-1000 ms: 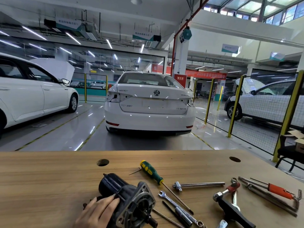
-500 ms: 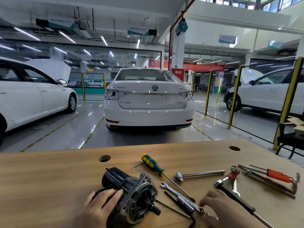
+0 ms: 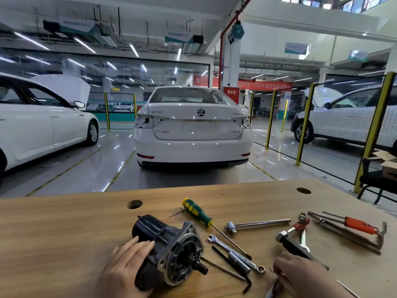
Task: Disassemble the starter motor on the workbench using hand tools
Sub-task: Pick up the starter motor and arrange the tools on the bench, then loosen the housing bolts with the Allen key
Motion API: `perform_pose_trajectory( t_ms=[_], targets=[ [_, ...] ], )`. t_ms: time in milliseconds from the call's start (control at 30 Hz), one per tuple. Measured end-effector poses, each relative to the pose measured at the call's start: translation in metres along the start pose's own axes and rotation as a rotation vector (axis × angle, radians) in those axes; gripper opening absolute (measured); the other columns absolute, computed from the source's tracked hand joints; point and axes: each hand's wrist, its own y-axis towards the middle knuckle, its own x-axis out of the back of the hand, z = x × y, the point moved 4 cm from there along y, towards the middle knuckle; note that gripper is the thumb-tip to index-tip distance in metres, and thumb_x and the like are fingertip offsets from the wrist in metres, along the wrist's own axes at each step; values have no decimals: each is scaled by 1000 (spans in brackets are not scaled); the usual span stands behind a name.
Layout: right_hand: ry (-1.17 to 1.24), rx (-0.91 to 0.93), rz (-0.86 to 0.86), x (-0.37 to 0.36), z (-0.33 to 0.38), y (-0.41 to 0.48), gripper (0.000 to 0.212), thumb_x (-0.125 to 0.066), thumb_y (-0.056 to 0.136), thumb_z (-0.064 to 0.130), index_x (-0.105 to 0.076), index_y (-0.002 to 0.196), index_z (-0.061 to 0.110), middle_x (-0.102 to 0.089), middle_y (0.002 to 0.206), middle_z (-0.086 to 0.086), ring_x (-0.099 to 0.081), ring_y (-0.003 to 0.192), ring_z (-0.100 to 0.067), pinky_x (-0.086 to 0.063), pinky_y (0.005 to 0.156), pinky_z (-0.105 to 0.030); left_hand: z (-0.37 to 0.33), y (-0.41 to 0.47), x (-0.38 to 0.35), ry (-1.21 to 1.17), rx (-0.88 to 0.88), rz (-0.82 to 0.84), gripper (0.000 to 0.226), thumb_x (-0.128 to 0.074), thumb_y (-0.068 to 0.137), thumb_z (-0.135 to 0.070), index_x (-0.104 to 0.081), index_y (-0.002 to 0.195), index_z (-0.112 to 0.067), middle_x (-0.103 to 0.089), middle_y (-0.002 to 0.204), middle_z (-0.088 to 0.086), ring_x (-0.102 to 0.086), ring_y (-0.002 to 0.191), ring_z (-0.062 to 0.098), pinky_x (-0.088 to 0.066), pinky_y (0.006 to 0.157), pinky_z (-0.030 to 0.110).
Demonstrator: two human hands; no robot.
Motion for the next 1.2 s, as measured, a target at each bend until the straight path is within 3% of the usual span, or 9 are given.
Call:
perform_pose_trajectory(
  t_ms=[67, 167, 267, 500, 633, 800, 933, 1033, 1200],
  targets=[
    [66, -66, -90, 3, -2, 3, 7, -53, 88, 29, -55, 95, 28, -47, 82, 17, -53, 88, 0, -30, 56, -11, 2, 2, -3, 63, -32, -34, 83, -16, 87, -67, -75, 93, -9, -73, 94, 1, -50, 101, 14, -57, 68, 51],
    [359, -116, -221, 14, 12, 9, 7, -45, 94, 30, -45, 89, 35, -46, 59, 21, -47, 63, 7, -35, 58, -9, 3, 2, -5, 130, -89, -91, 65, -35, 88, -60, -76, 90, -10, -73, 90, 1, -49, 98, 14, -57, 65, 50],
    [764, -196, -200, 8, 37, 36, 20, -54, 91, 25, -48, 76, 37, -53, 54, 13, -46, 51, 0, -35, 51, -12, 1, 1, -2, 209, -98, -129, 61, -94, 32, -26, -76, 87, -9, -73, 86, 3, -54, 97, 17, -57, 62, 52],
    [846, -399, 33, -29, 77, 97, 42, -36, 93, 53, -61, 85, 21, -61, 82, 3, -57, 82, -13, -41, 68, -27, 5, 0, -5, 179, -54, -156, 76, -95, 11, -18, -76, 84, -9, -73, 84, 1, -70, 86, 23, -54, 65, 51],
    [921, -451, 37, -39, 82, 107, 57, -29, 97, 49, -66, 88, 6, -64, 88, -7, -58, 84, -18, -39, 71, -28, 3, 6, -3, 106, -34, -158, 73, -95, 11, -14, -76, 81, -7, -74, 80, 4, -71, 78, 33, -56, 58, 54],
    [1012, -451, -65, -35, 87, 111, 55, -31, 96, 48, -63, 68, 13, -64, 72, 1, -57, 71, -10, -41, 64, -24, 9, 5, -7, -17, -17, -132, 71, -94, 11, -19, -76, 80, -13, -73, 81, -1, -72, 75, 23, -58, 65, 32],
    [872, -279, -317, 5, 103, 131, 49, -37, 96, 40, -43, 54, 16, -48, 54, 0, -48, 58, -21, -38, 61, -40, 24, -2, -5, -474, 309, -226, 61, -92, 41, -10, -69, 83, -49, -69, 73, -22, -62, 80, -6, -38, 69, -6],
    [724, -146, -367, 34, 114, 149, 51, -42, 96, 35, -34, 49, 16, -39, 47, 5, -40, 50, -12, -26, 56, -31, 34, -7, -12, -668, 526, -268, 55, -94, 39, -15, -67, 74, -48, -66, 80, -34, -60, 74, -17, -41, 61, -3],
    [875, -140, -248, 50, 126, 168, 53, -41, 95, 42, -31, 48, 18, -33, 36, 8, -32, 38, -6, -26, 43, -22, 46, -10, -14, -916, 822, -304, 52, -94, 28, -26, -71, 75, -30, -72, 69, -12, -66, 67, 6, -46, 57, 9]
  ],
)
